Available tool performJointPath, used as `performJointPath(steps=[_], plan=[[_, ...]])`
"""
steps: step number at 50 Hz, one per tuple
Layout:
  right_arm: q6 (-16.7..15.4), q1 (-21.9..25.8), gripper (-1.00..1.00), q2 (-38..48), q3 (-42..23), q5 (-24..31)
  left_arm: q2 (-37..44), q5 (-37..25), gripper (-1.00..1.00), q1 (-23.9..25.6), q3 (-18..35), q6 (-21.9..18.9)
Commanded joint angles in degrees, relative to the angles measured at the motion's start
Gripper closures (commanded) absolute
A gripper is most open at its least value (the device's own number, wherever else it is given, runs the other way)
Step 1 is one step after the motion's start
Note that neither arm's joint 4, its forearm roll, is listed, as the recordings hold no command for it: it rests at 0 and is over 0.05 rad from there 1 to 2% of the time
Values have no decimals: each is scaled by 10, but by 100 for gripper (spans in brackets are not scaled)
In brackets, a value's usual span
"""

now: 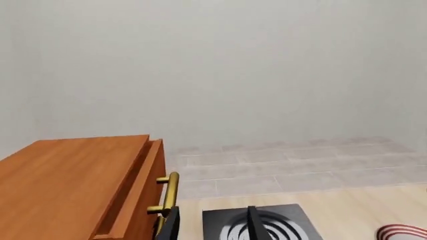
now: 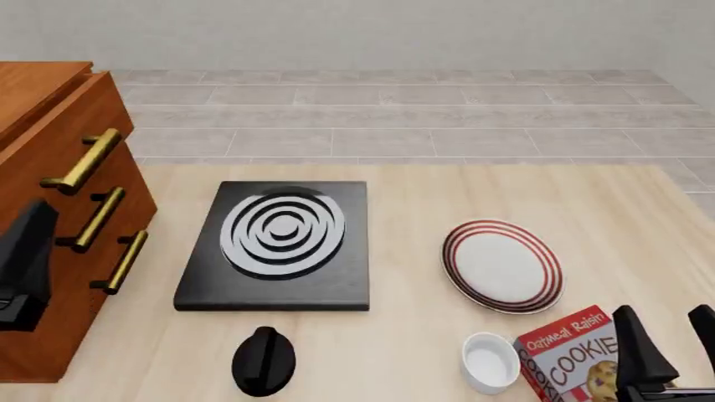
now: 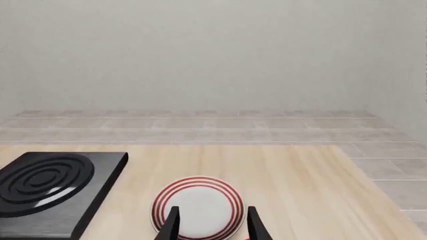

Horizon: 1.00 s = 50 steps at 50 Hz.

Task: Pick the akita bowl in the top layer of the wooden cabinet and place it on the plate.

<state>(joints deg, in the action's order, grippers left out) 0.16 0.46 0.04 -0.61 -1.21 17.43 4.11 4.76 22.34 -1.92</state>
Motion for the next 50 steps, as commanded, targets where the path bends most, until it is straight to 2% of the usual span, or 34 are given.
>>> performJointPath(steps=[1,9,23,27,32,39,44,46,47,50], plan=[[0,1,-100,0,-1,-2,38,-6,-100,9,61,-10],[0,1,-100,0,-2,-2,80,-21,-100,1,108,-21],[0,2,-100,0,-3,-2,154,-76,-100,-25,206,1],[1,2,-100,0,-3,-2,187,-104,-100,-54,241,-8],[2,1,-100,0,-3,-2,210,-123,-100,-75,260,-6],[1,4,-100,0,-2,-1,245,-157,-100,-89,295,-1],[1,3,-100,0,-2,-1,272,-185,-100,-102,327,-18],[2,2,-100,0,-2,-1,280,-195,-100,-105,336,4],[3,1,-100,0,-3,-1,287,-208,-100,-105,342,-21],[3,1,-100,0,-3,-1,289,-218,-100,-103,346,-27]])
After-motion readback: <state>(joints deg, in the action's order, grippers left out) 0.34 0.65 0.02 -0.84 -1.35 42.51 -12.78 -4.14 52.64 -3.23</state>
